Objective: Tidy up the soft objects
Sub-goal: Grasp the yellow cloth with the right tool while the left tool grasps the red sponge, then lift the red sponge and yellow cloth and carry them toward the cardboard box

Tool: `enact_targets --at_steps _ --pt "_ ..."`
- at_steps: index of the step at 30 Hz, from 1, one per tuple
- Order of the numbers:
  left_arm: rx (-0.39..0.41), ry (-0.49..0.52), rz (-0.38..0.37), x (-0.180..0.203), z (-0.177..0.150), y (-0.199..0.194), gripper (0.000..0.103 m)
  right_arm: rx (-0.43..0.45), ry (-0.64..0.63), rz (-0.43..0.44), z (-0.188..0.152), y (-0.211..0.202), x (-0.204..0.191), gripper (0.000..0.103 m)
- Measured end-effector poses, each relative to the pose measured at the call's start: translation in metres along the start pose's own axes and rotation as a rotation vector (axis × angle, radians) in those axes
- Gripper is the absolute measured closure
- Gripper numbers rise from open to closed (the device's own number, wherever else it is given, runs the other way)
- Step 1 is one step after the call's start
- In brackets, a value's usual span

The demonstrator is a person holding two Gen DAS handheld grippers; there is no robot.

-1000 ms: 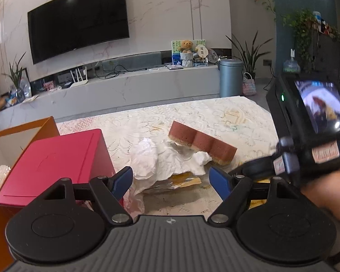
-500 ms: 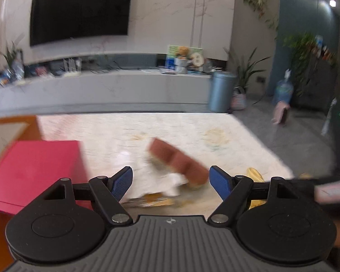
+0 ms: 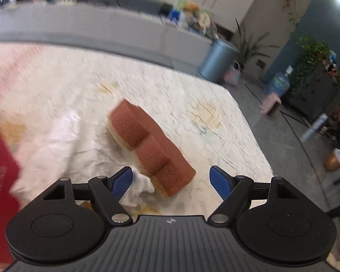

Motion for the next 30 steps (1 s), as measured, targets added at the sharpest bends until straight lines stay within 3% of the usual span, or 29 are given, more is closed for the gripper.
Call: enact_targets --at_steps 5,10,11,12,13,19,25,30 --pt "-0.069 -0.103 -0.043 -0.016 0.016 0.019 0.012 0.014 -0.023 0.038 0.001 0.0 -0.008 0.095" --pt "-0.043 -0.156 -0.084 -0.019 0.025 0.024 0.013 0.018 -0.006 0.023 0.0 -0.002 -0.002 0.095" --pt "-0.04 -0.16 -0.076 -0.019 0.026 0.025 0.026 0.014 -0.007 0.018 -0.001 -0.001 -0.001 0.095" --pt "-0.034 -0.165 -0.041 -0.017 0.028 0.028 0.056 0.008 -0.009 0.013 -0.001 0.0 -0.001 0.095" --pt "-0.027 -0.159 -0.009 -0.016 0.029 0.029 0.058 0.002 -0.012 0.008 -0.002 0.002 -0.002 0.094" --pt "0.05 -0.084 -0.008 -0.01 0.023 0.01 0.06 -0.015 -0.031 0.019 -0.003 0.007 -0.005 0.094" --pt "0.099 -0.096 -0.153 -0.007 0.029 -0.029 0.059 -0.006 -0.032 0.041 -0.001 0.006 -0.007 0.094" --pt "0.149 -0.084 -0.182 0.0 0.038 -0.048 0.06 0.008 -0.015 0.036 0.0 0.004 -0.007 0.094"
Point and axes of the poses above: each gripper's, at about its wrist camera, not at the fingertips, and y roughly the way its jaws point, x to its right, z to its top, the point moved 3 cm from there along y, roughly the way its jaws point, and after that the axes turned 8 degrees about -y, right-handed, at the moved point
